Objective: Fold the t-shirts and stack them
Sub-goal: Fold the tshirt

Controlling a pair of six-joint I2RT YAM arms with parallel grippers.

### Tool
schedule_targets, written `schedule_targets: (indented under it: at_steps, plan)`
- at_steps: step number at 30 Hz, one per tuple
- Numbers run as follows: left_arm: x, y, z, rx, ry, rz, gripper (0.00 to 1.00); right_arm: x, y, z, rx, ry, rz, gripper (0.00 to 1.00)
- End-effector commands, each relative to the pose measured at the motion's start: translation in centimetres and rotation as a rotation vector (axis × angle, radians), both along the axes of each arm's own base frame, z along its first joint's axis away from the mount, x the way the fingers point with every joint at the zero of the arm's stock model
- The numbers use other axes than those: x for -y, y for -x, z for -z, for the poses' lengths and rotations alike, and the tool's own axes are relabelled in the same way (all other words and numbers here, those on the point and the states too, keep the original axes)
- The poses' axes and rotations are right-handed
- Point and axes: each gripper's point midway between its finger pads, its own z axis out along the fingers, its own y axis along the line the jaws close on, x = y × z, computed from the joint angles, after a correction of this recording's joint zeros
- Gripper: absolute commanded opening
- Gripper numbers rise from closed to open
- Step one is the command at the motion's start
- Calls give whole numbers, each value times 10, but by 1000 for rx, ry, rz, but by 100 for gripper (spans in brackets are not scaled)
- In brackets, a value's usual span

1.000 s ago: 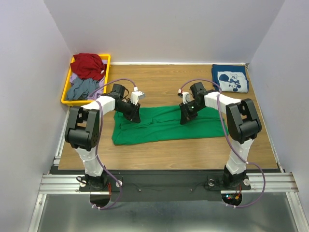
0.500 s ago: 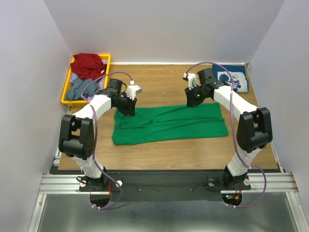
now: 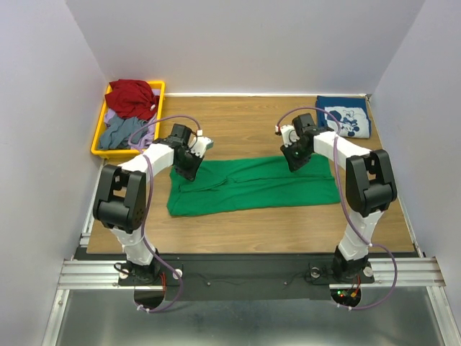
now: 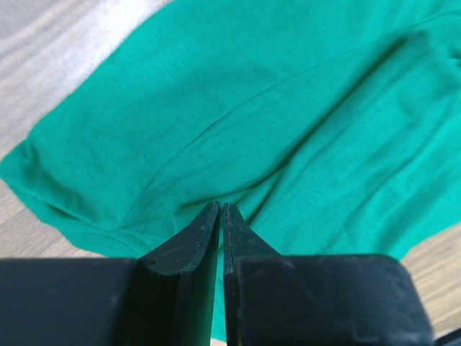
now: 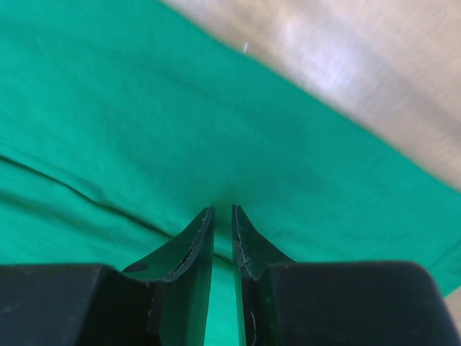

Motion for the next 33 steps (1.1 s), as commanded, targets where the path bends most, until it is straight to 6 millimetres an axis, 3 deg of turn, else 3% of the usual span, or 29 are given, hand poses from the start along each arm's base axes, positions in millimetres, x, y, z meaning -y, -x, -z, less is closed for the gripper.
schedule_targets:
  at_steps: [1,5,10,13,14,16,17,18,20,21,23,24,26,30,33]
  plan:
    - [-13,-5,15,-17,-93,-51,16,9,15,13,-52,33,-7,21]
    - [-17,-23,28,-13,-146,-64,10,6,41,29,-153,1,-23,20]
    - [-8,-71,29,22,-166,-30,8,-3,73,35,-261,-65,-37,17]
    - [6,-111,20,68,-150,17,8,-24,99,28,-352,-191,-39,17]
    - [16,-132,14,93,-140,38,8,-41,109,22,-384,-254,-61,17]
    - [31,-154,7,124,-112,83,8,-62,119,11,-405,-317,-99,17]
    - [41,-164,3,143,-94,126,8,-72,122,5,-409,-349,-114,18]
    - [58,-187,-9,194,-92,151,9,-90,117,-13,-415,-434,-128,18]
    - [71,-208,-27,269,-103,191,12,-96,103,-32,-395,-471,-117,19]
    - [79,-224,-49,343,-89,189,14,-95,85,-49,-338,-487,-117,21]
    - [89,-233,-74,414,-71,183,15,-84,74,-62,-292,-463,-96,22]
    - [90,-237,-98,475,-52,167,15,-77,65,-75,-235,-453,-97,23]
    - [88,-233,-126,534,-25,138,18,-59,58,-73,-168,-347,-85,23]
    - [88,-211,-143,534,37,105,18,-40,58,-57,-141,-239,-101,22]
    - [87,-174,-139,449,111,64,18,-36,63,-34,-194,-206,-101,20]
